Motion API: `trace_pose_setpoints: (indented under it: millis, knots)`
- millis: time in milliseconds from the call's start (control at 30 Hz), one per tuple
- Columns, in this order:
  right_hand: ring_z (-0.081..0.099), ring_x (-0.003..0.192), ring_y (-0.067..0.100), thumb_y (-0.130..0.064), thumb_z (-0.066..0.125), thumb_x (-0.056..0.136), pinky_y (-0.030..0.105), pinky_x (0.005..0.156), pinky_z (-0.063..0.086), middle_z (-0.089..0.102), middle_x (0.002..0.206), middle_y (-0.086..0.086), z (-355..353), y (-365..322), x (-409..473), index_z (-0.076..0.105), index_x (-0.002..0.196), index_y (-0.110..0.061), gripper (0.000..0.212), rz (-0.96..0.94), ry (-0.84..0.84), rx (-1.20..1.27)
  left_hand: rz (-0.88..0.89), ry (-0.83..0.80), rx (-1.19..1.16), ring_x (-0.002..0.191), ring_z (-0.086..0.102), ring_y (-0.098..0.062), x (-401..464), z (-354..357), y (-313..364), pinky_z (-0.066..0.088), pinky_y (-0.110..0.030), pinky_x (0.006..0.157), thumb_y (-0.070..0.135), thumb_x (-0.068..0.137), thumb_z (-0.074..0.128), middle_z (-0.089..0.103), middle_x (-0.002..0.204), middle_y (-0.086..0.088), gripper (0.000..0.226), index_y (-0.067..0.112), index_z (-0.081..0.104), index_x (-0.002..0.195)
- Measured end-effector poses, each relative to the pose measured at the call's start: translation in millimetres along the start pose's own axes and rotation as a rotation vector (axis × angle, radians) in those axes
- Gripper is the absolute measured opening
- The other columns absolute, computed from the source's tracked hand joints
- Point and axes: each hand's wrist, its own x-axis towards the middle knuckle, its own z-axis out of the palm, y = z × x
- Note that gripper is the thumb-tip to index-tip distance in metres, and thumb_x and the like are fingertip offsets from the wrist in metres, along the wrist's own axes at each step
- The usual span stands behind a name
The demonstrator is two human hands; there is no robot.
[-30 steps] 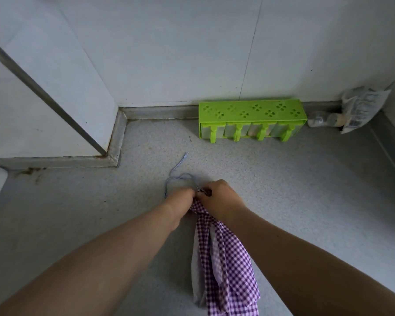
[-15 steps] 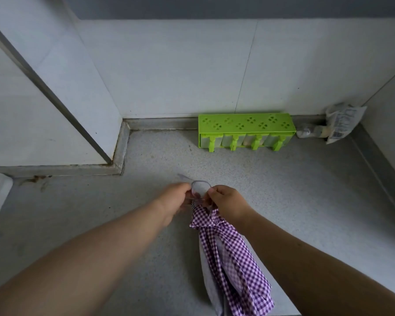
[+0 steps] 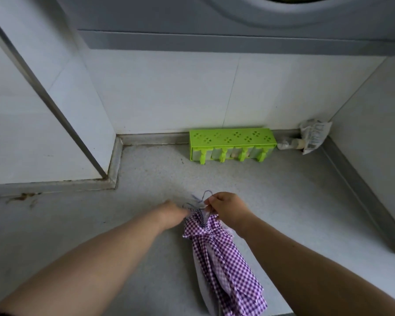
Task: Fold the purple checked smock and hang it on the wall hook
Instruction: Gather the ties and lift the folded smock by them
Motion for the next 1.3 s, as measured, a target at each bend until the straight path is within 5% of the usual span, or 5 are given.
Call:
trace_pose_setpoints:
  millis: [167,300,700,967,1300]
  knots:
    - [0.063,0.076,0.016,-0.029,0.056,0.104,0.030,0.070,0.053,0.077,0.089,-0.003,10.5,3.1,0.8,0.078,0.093,-0.024,0.025,-0.011,-0.003,0.007,0.023,-0.019,-0.038,0.107,0.071,-0.019,57.8,18.0,-20.8,0.056,-0.042,0.101,0.066,0.054,0.071,0.075,0.119,0.005,0.071,0.029,0.074,0.114]
    - [0.063,0.077,0.017,-0.032,0.055,0.105,0.032,0.073,0.053,0.077,0.091,-0.003,12.3,6.8,0.7,0.078,0.097,-0.026,0.025,-0.011,0.005,0.007,0.110,0.011,0.039,0.103,0.072,-0.028,32.7,14.0,9.5,0.056,-0.036,0.092,0.034,0.094,0.068,0.078,0.110,-0.006,0.023,0.017,0.080,0.104]
    - [0.075,0.075,0.010,-0.021,0.070,0.097,0.031,0.075,0.063,0.079,0.083,-0.003,-7.4,-1.8,-14.4,0.072,0.112,-0.026,0.016,-0.062,0.112,0.100,0.299,-0.051,-0.196,0.075,0.067,-0.018,-44.0,-21.9,47.6,0.052,-0.040,0.088,0.027,0.105,0.044,0.076,0.070,-0.001,0.057,0.018,0.074,0.057]
    - [0.072,0.074,0.017,-0.006,0.069,0.094,0.031,0.069,0.058,0.078,0.087,0.006,-15.1,-25.3,-45.7,0.067,0.100,-0.010,0.007,-0.133,0.231,0.244,0.526,-0.160,-0.222,0.073,0.073,-0.022,-102.5,-54.4,69.7,0.058,-0.043,0.088,0.033,0.104,0.037,0.070,0.068,-0.017,0.046,0.036,0.082,0.099]
    - [0.064,0.063,0.010,0.003,0.060,0.094,0.031,0.071,0.059,0.076,0.078,-0.002,-40.2,-67.4,-66.3,0.079,0.086,-0.016,0.027,-0.265,0.077,0.106,0.591,-0.093,-0.114,0.082,0.076,-0.022,-154.2,-75.5,94.2,0.062,-0.031,0.071,0.017,0.112,0.038,0.048,0.104,-0.003,0.052,0.051,0.048,0.150]
